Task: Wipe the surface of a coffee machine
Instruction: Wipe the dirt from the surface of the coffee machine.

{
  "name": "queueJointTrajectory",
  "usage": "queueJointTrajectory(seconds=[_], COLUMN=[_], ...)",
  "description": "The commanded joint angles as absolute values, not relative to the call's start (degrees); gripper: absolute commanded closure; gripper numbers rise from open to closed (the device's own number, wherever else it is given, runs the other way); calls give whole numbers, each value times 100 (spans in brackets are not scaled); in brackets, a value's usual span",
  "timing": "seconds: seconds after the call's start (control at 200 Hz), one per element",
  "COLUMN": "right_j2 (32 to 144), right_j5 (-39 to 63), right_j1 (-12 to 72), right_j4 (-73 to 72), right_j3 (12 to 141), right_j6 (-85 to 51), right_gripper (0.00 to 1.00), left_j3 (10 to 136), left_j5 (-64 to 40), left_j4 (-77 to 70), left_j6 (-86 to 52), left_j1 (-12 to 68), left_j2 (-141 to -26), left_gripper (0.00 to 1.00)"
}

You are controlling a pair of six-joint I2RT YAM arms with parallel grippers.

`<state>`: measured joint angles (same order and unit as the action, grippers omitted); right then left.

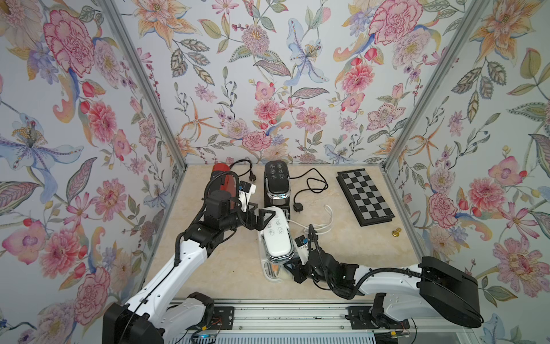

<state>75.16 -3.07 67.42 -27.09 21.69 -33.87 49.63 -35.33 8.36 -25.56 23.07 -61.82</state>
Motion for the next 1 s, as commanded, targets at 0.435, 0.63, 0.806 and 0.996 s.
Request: queueJointTrajectory(seconds=[0.435,0.63,0.806,0.996], right_j2=[8880,11109,11604,11039], right_j5=[-5746,-6811,-7083,-7252], right_j1=[9637,10155,10436,10309], right_j4=[-4140,-7981,-9074,-7452], right_j3=[2085,2645,3120,3098], right_j6=[1900,5254,6952,6079], right_gripper=[100,100,100,100], left_j3=[5386,5638,5862,5857], left_j5=[-3408,-3304,-3130,-3004], left_j4=[743,970,1230,1197], left_j6=[-2646,-2510,-2409,-2390], left_j1=[2374,2451,2579,2717], left_j2=[-6457,-6598,-6559,-6683], left_gripper=[1,1,1,1])
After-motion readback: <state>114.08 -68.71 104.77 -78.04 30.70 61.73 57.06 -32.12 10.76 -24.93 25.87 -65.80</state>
